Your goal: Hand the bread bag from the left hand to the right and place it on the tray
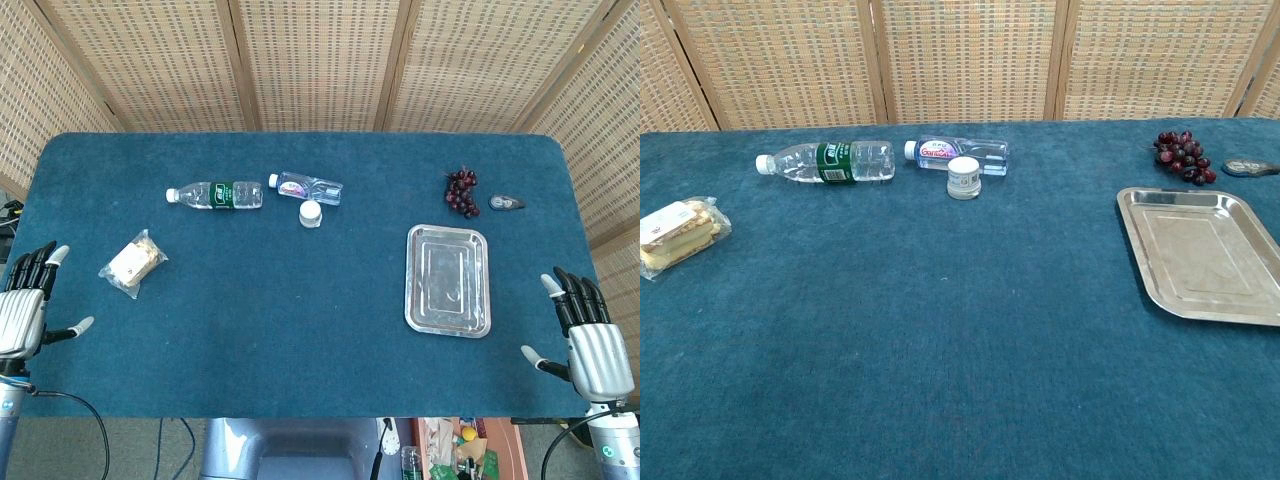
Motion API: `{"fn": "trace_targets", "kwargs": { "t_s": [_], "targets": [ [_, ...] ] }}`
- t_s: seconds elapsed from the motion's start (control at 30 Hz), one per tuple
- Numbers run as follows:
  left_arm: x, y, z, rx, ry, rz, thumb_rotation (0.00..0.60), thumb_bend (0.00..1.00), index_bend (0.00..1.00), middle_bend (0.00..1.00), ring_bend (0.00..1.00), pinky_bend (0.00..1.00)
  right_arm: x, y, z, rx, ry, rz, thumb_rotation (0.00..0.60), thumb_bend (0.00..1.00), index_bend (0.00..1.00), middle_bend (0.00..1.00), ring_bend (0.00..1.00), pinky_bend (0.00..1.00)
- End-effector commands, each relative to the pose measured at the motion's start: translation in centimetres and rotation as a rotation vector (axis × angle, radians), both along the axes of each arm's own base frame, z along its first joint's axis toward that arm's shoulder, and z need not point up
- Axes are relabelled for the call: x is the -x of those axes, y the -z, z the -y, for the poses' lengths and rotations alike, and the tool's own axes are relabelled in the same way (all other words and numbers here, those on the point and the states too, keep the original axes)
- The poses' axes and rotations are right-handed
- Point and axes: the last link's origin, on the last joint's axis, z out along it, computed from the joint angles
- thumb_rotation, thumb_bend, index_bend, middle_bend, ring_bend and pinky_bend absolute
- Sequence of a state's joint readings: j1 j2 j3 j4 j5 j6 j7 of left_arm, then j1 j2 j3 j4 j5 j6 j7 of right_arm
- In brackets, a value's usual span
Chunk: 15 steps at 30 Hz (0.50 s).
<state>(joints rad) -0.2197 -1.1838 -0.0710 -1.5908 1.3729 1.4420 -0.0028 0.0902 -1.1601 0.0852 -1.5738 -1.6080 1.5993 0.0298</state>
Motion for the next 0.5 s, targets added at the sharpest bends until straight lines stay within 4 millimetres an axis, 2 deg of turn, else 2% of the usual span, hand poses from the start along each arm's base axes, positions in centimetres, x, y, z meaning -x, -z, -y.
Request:
{"fn": "trace_targets", "kwargs": {
  "t_s": [0.03,0.13,0.27,0.4,0.5],
  "targets": [
    [0.0,0.3,0.1,0.009,0.003,-0.005,0.600,0.00,0.00,0.00,0.00,0.00,0.0,0.0,0.0,0.000,0.000,0.000,0.600,0.00,0.00,0.00,0.00,0.00],
    [0.0,0.6,-0.1,0.023,0.009,-0.018,0.600,0.00,0.00,0.00,0.00,0.00,0.0,0.0,-0.1,-0.002,0.000,-0.001,0.600,0.00,0.00,0.00,0.00,0.00],
    [0.3,1.3,-1.6,0.080,0.023,-0.076,0.600,0.00,0.00,0.00,0.00,0.00,0.1,0.0,0.0,-0.007,0.005,-0.005,0.600,0.00,0.00,0.00,0.00,0.00],
    [1.8,2.9,-7.4,0.219,-0.012,-0.131,0.600,0.00,0.00,0.00,0.00,0.00,0.2,0.2,0.4,-0.012,0.014,-0.010,0.600,0.00,0.00,0.00,0.00,0.00],
    [2.3,4.0,-10.1,0.276,-0.032,-0.150,0.600,0.00,0.00,0.00,0.00,0.00,0.3,0.3,0.7,-0.011,0.029,-0.015,0.600,0.00,0.00,0.00,0.00,0.00]
  ]
}}
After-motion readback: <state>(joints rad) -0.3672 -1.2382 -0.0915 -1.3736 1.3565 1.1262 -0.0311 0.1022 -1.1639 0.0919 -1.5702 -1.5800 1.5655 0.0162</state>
